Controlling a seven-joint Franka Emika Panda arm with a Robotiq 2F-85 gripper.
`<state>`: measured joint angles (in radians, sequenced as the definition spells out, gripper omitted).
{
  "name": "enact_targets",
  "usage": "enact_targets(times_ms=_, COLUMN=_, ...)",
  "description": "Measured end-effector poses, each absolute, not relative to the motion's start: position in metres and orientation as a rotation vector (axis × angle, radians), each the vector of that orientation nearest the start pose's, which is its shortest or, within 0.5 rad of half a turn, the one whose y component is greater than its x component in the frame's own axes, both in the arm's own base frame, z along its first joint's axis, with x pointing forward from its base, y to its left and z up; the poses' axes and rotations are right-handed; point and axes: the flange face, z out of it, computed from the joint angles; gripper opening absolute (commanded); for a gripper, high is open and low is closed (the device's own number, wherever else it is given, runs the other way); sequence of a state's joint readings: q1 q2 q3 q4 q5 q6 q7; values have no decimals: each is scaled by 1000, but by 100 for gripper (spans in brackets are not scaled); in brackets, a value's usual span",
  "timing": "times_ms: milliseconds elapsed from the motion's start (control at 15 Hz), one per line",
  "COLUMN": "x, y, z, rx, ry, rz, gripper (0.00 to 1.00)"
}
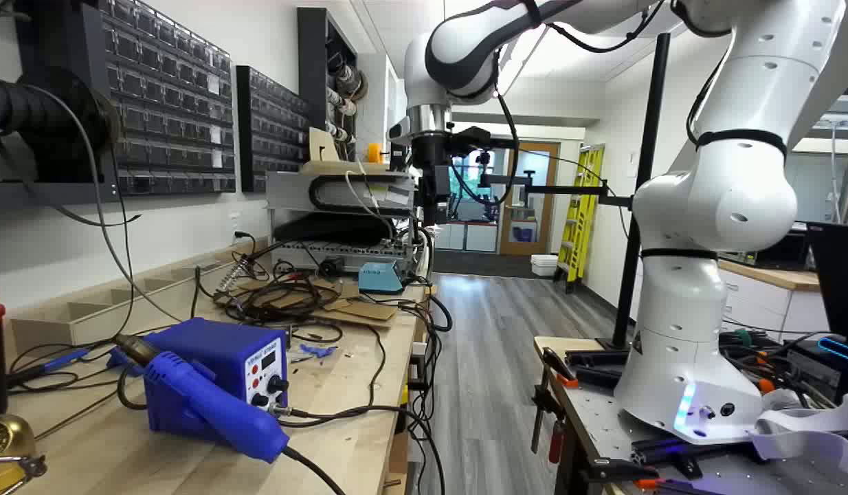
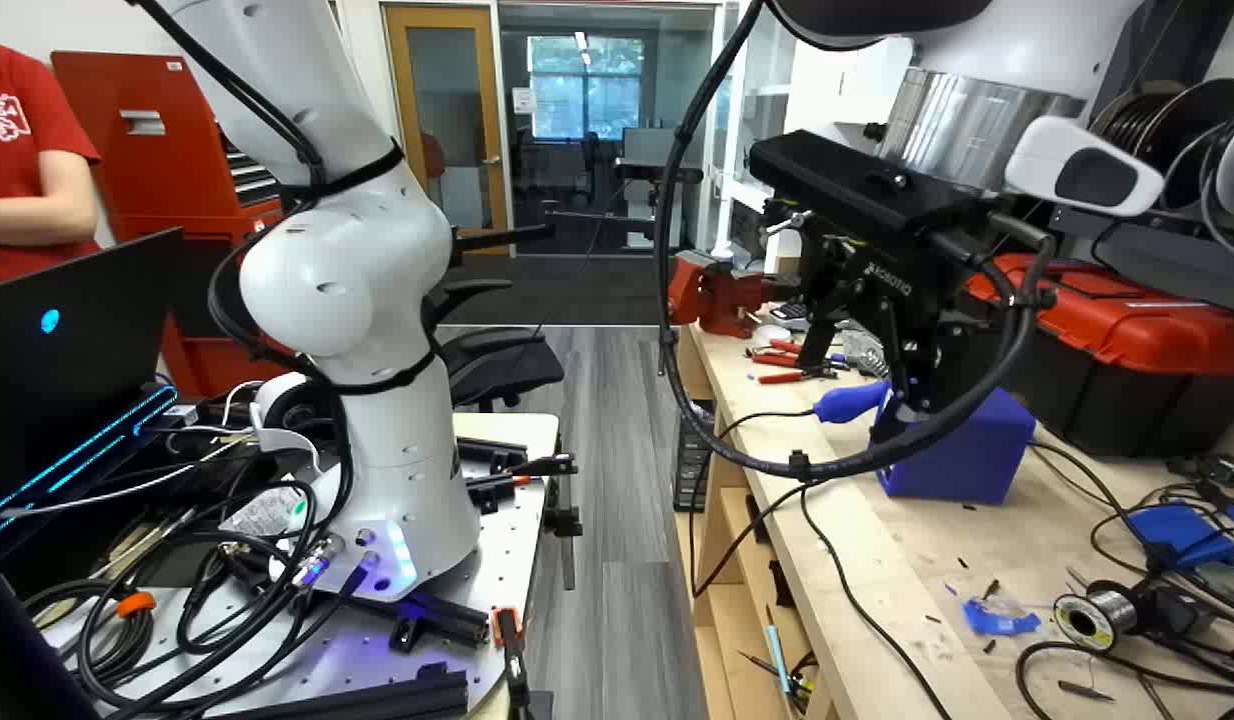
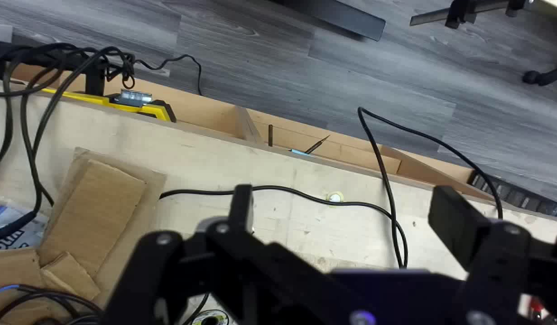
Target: Put the soldering gun on the table
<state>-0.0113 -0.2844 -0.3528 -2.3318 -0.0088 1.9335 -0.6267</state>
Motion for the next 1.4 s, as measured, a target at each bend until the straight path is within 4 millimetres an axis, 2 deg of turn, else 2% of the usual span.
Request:
enact_targets(times_ms=1067, x=416, y=-163, z=432, rx=-2969, ry=-427, rz=110, gripper=100)
enact_targets(times_ms=1400, x=421, y=-157, z=432, rx=-2997, ry=-415, rz=104, gripper=100)
